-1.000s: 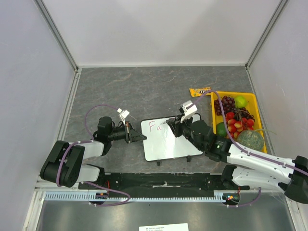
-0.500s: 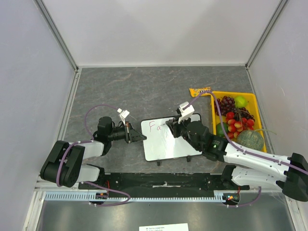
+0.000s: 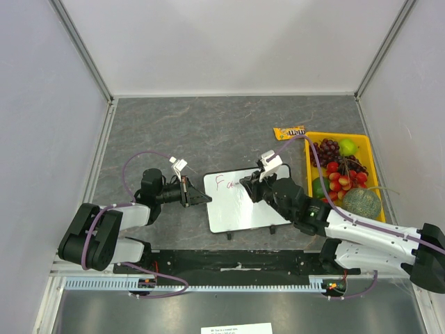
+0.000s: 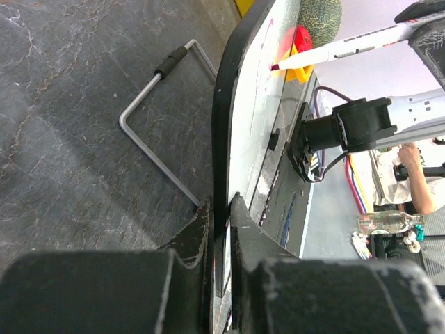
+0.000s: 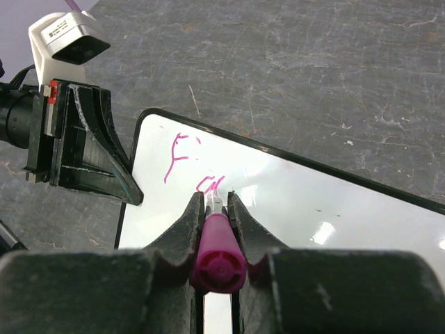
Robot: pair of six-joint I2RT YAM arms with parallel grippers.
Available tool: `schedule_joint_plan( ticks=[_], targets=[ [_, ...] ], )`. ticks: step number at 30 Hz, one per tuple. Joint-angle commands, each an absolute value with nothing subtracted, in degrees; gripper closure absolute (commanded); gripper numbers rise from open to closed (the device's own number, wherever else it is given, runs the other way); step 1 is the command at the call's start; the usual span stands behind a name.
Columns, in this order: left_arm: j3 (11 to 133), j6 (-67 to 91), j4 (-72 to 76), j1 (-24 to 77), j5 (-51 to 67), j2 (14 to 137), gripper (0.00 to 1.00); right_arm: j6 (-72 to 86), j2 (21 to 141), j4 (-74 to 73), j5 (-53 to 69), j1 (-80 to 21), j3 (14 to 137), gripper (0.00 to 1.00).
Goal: Write a sentence on the whiteboard
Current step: Write on the whiteboard with the whiteboard.
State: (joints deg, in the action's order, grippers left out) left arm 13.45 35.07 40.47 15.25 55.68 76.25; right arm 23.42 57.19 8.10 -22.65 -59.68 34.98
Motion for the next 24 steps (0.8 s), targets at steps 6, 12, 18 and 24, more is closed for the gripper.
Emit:
schedule_joint_plan(
  ticks=[6,12,18,24],
  targets=[
    [14.1,31.5,38.6,15.6,52.0,76.8,0.98,24.0,55.5,5.5,-22.7,-59.4,33.3,1.00],
    [14.2,31.5,38.4,15.6,52.1,77.1,0.98,24.2,54.8,6.4,-21.0,-59.4,35.6,1.00],
    [14.2,31.6,38.4,15.6,52.0,77.1,0.98,24.2,53.5,8.8,-21.4,-59.4,37.9,1.00],
    [14.2,31.5,38.5,15.6,52.1,77.1,0.98,22.8,54.2,10.8,-23.9,-59.2,39.3,1.00]
  ],
)
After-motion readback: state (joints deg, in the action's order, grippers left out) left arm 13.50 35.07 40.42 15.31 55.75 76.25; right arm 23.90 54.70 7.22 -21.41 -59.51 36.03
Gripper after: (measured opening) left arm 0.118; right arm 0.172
